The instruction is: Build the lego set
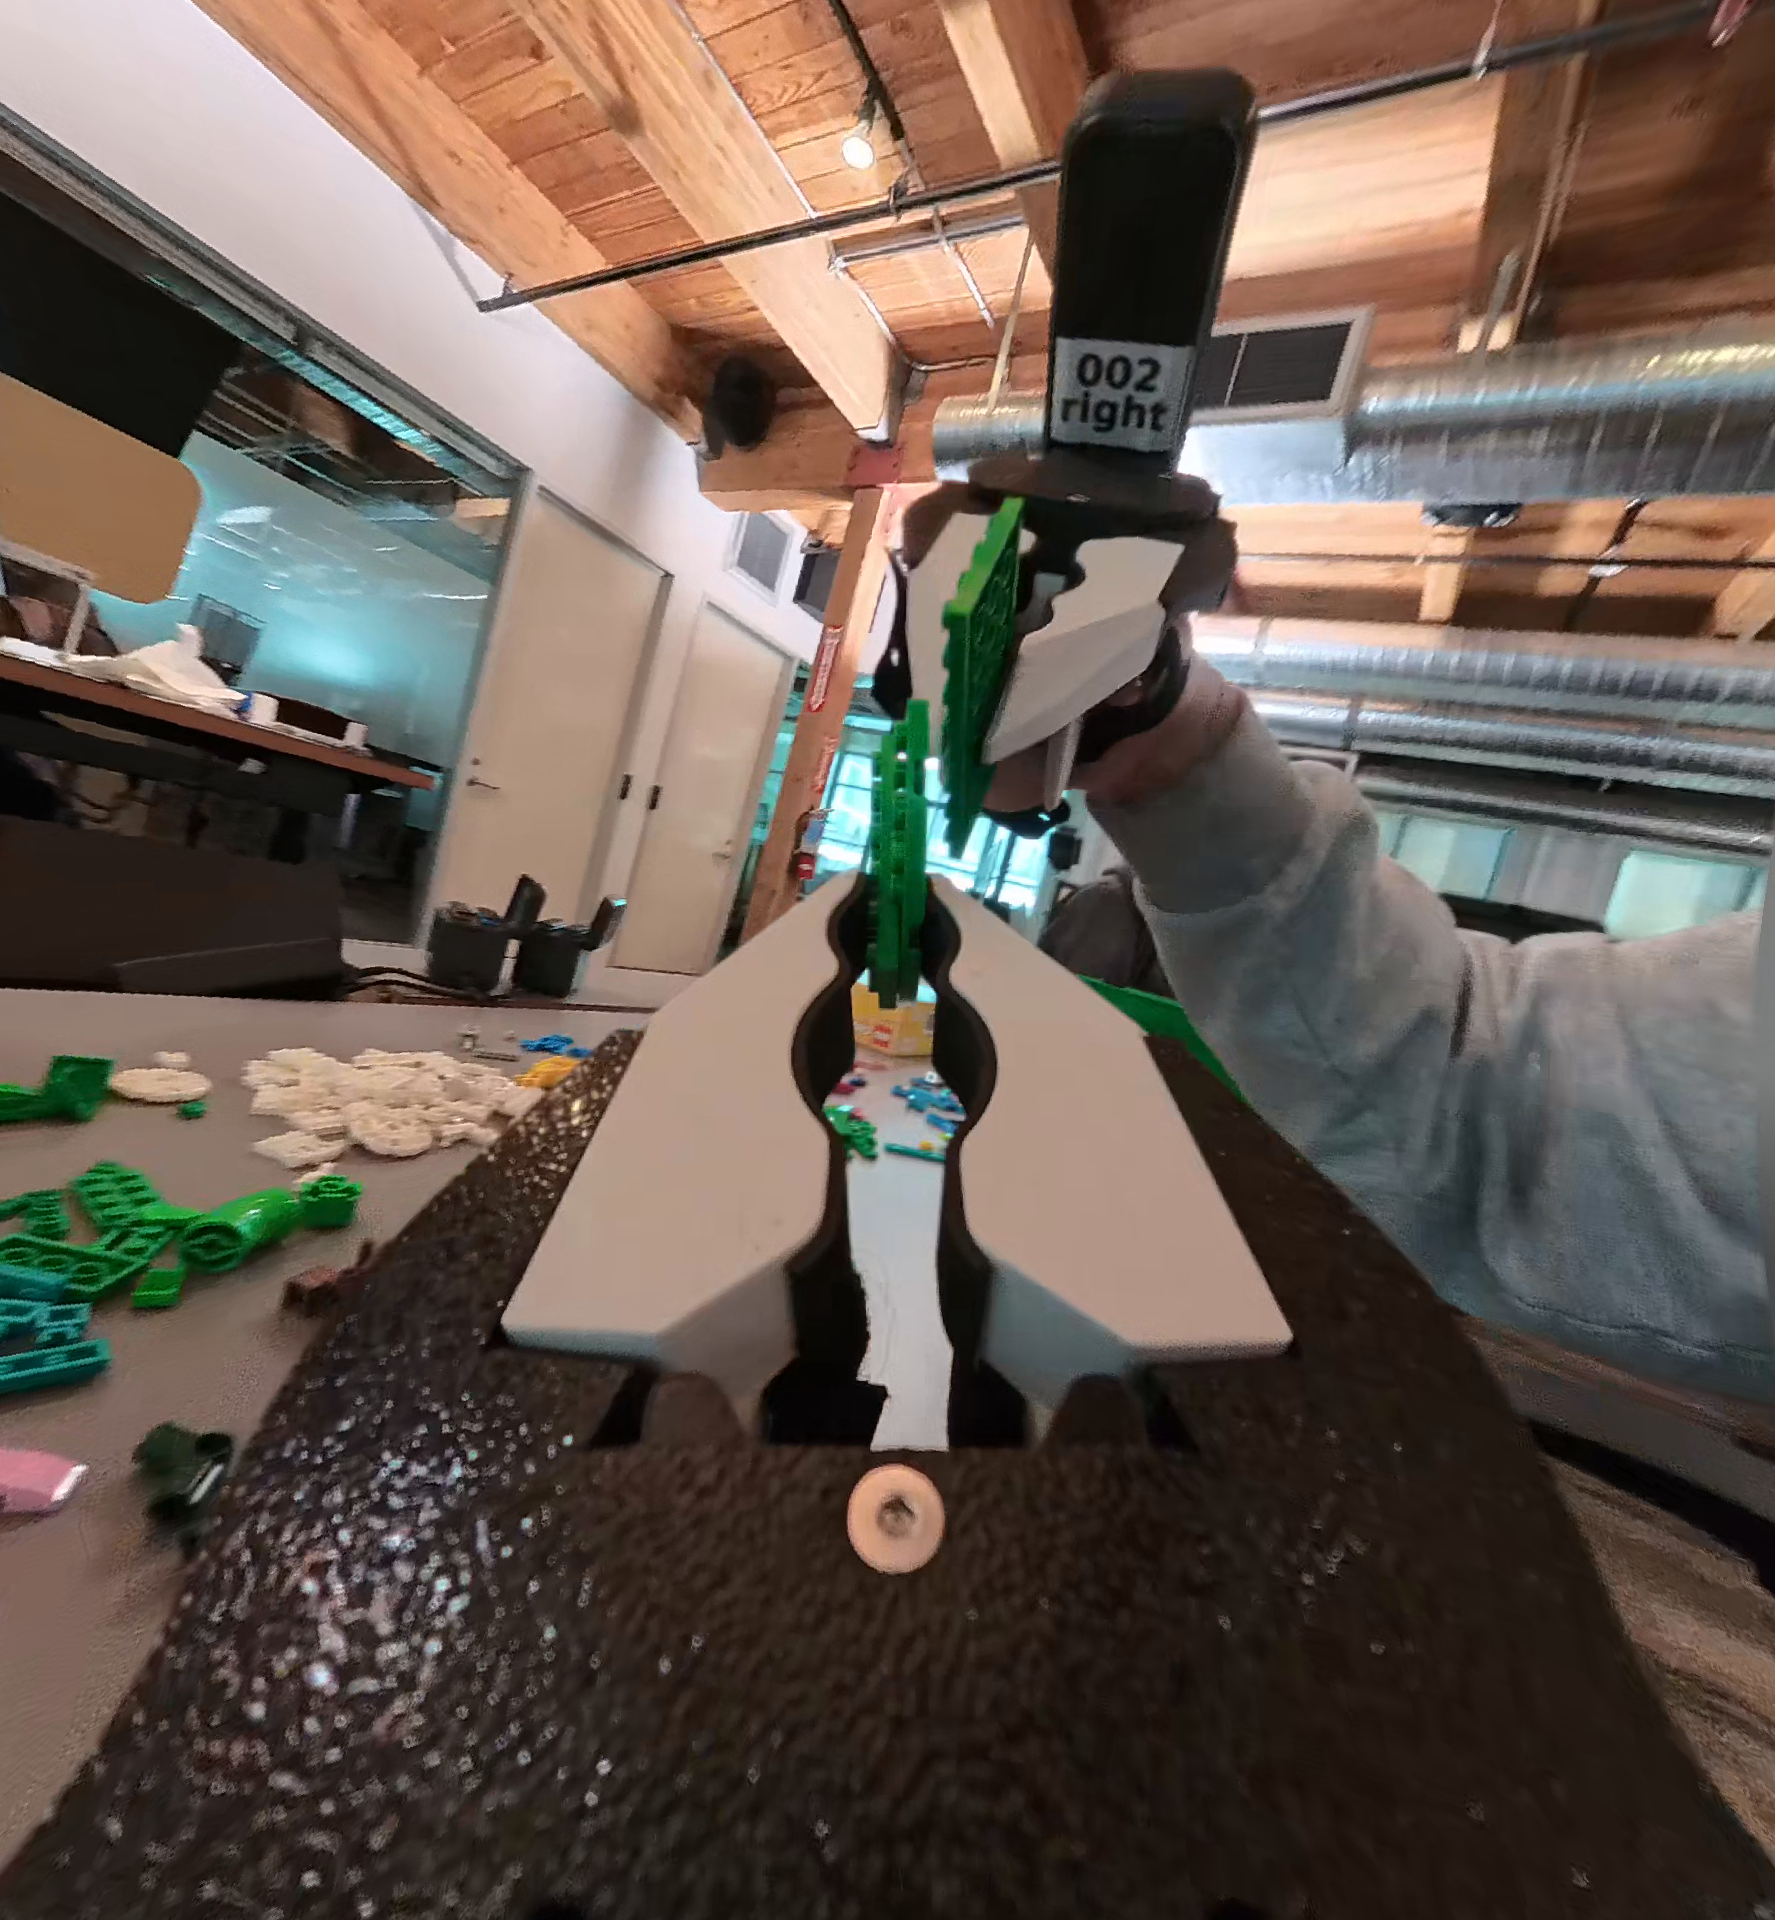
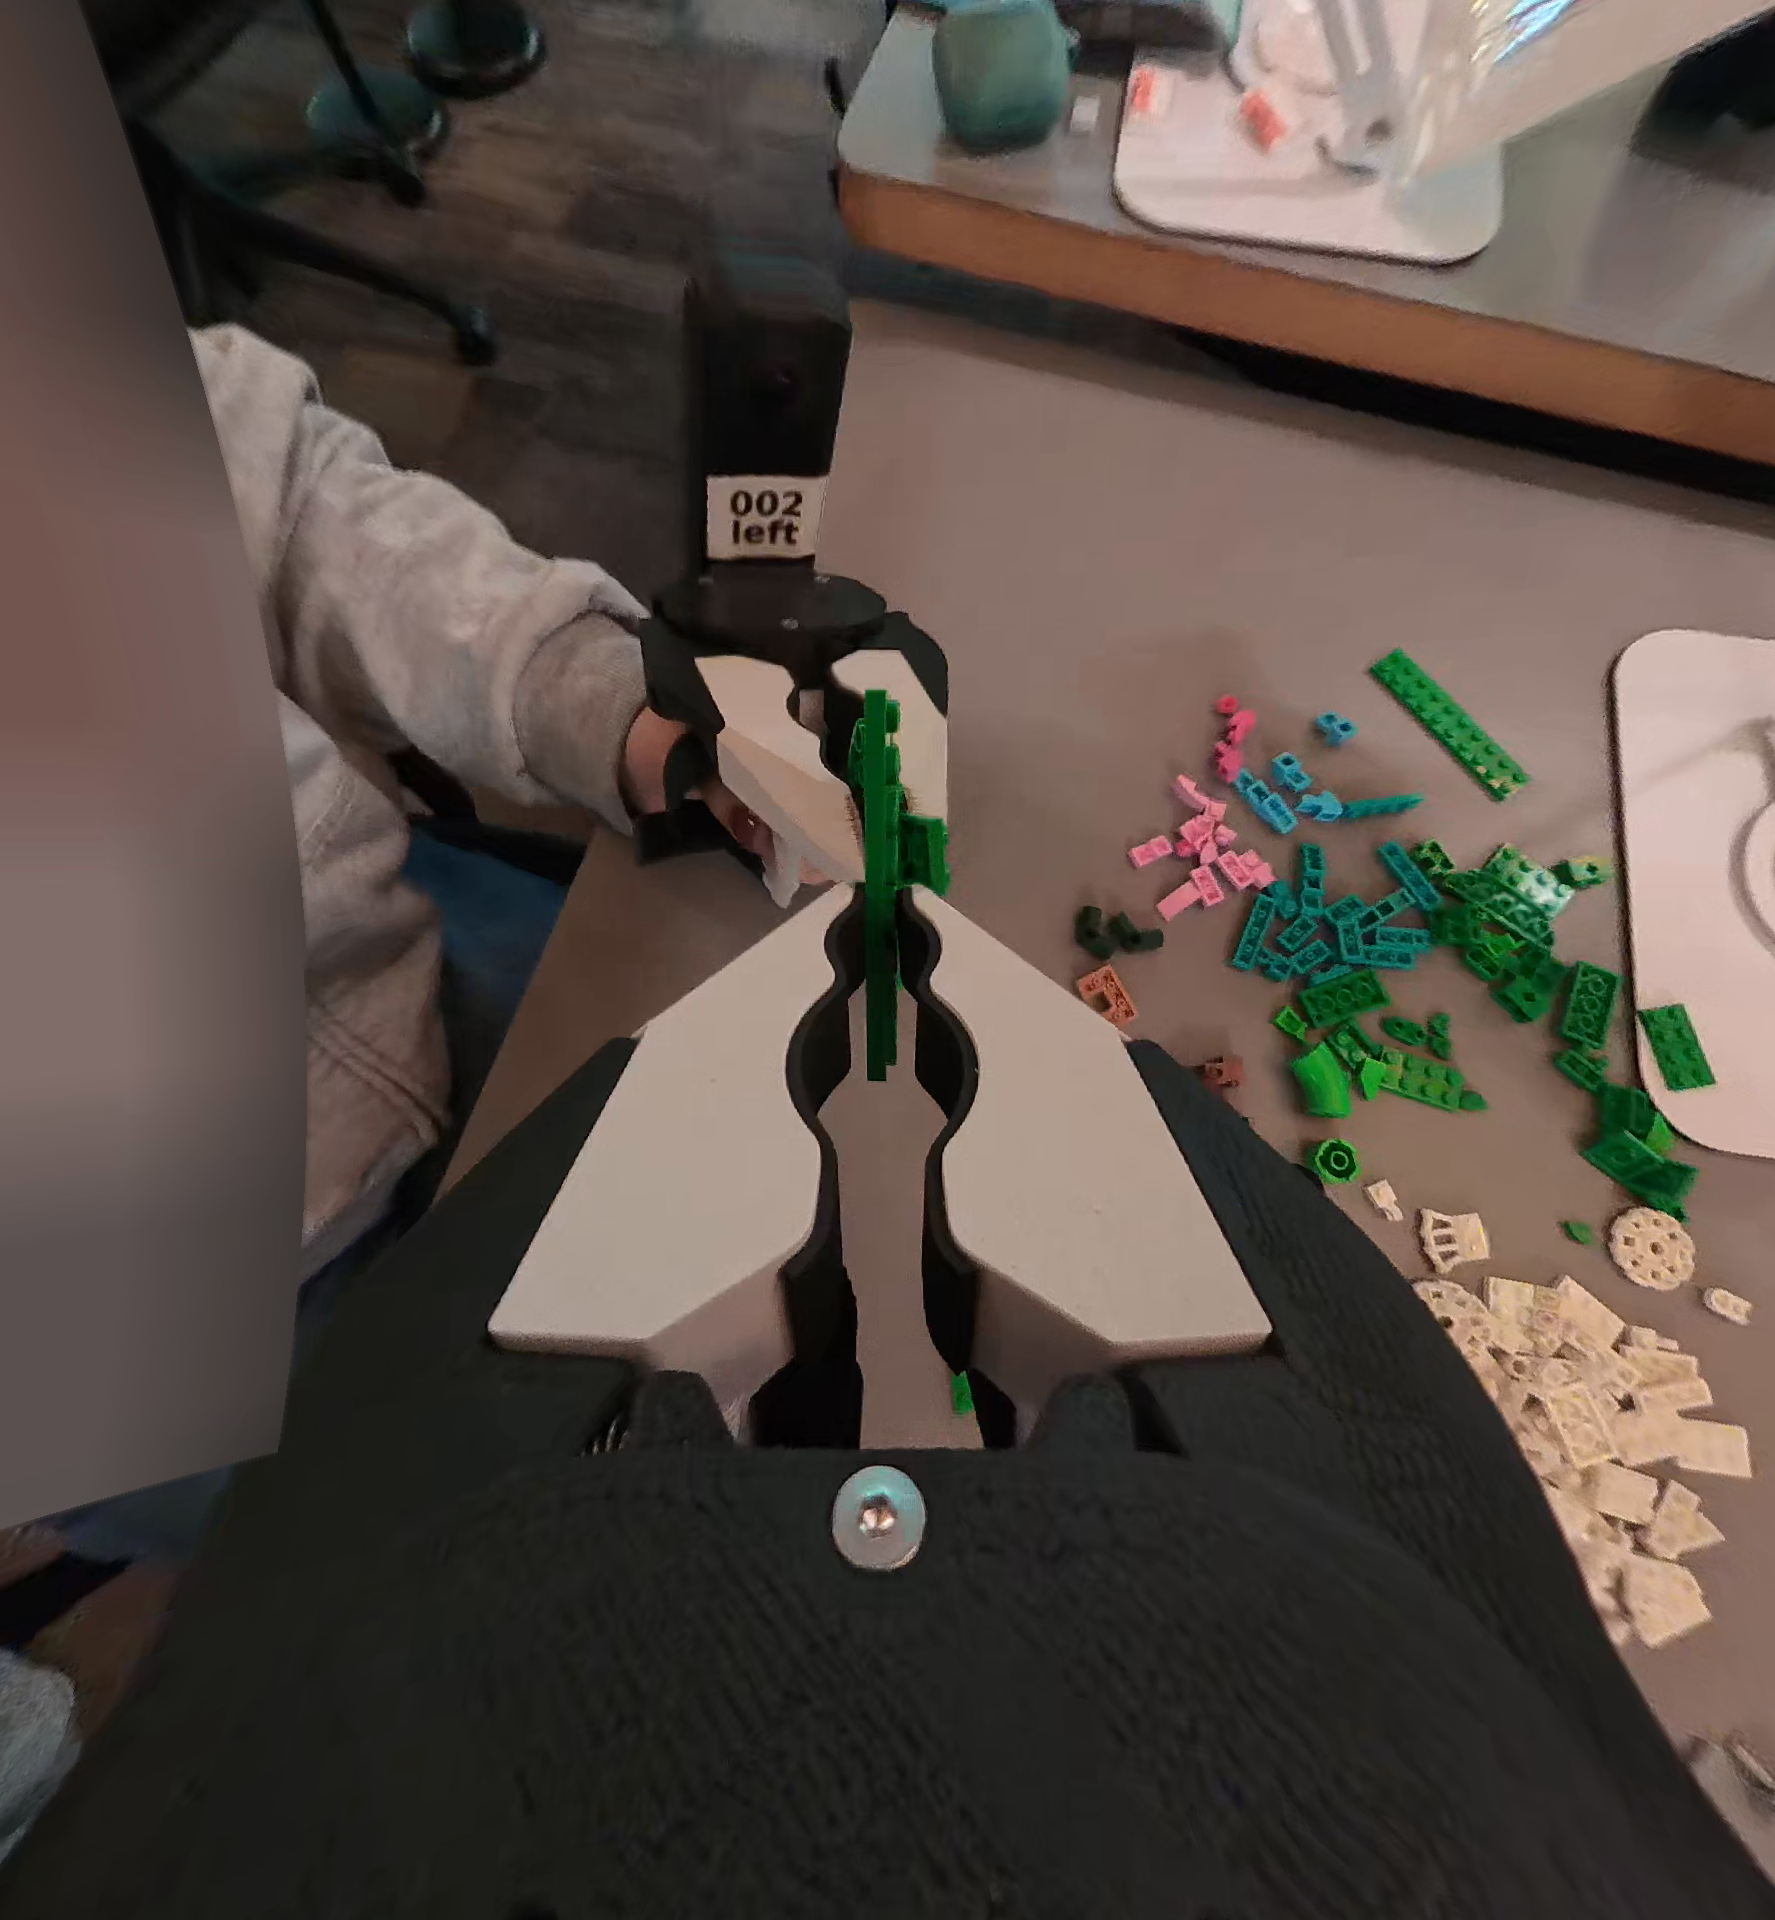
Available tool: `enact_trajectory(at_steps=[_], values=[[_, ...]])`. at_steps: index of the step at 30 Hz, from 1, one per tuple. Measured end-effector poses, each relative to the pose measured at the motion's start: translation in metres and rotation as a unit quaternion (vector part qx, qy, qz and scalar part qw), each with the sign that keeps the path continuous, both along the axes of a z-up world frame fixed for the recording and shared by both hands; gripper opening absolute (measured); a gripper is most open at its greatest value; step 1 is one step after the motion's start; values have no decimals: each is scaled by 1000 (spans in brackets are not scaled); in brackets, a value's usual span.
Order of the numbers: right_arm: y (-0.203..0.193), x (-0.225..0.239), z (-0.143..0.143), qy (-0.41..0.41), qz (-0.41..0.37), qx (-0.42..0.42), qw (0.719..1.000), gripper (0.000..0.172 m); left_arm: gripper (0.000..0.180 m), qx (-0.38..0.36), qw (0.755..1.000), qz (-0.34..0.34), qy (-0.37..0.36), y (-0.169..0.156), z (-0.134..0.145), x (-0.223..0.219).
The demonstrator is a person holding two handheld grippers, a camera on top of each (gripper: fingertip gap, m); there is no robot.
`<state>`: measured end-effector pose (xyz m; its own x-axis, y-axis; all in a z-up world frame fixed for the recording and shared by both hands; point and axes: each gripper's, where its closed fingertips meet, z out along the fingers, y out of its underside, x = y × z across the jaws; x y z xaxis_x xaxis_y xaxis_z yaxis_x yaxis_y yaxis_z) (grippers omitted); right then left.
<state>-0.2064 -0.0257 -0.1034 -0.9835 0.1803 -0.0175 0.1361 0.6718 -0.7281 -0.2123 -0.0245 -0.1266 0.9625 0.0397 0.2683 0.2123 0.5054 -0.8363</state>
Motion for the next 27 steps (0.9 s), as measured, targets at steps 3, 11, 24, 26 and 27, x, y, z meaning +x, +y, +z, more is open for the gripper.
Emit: enact_trajectory(at_steps=[3, 11, 24, 26, 27], values=[[-5, -1, -8, -9, 9, 37, 999, 3, 5, 17, 1000, -18, -12, 0, 2, 3], [-12, -3, -6, -28, -3, 44, 999, 3, 5, 43, 998, -27, -30, -4, 5, 1], [-11, 0, -11, 2, -15, 65, 998, 4, 5, 53, 998, -23, -23, -6, 7, 2], [-11, -3, -11, 14, -23, 74, 997, 5, 5, 57, 998, -20, -24, -7, 8, 1], [-10, -7, -11, 24, -32, 80, 996, 10, 5, 58, 998, -20, -23, -8, 8, 1]])
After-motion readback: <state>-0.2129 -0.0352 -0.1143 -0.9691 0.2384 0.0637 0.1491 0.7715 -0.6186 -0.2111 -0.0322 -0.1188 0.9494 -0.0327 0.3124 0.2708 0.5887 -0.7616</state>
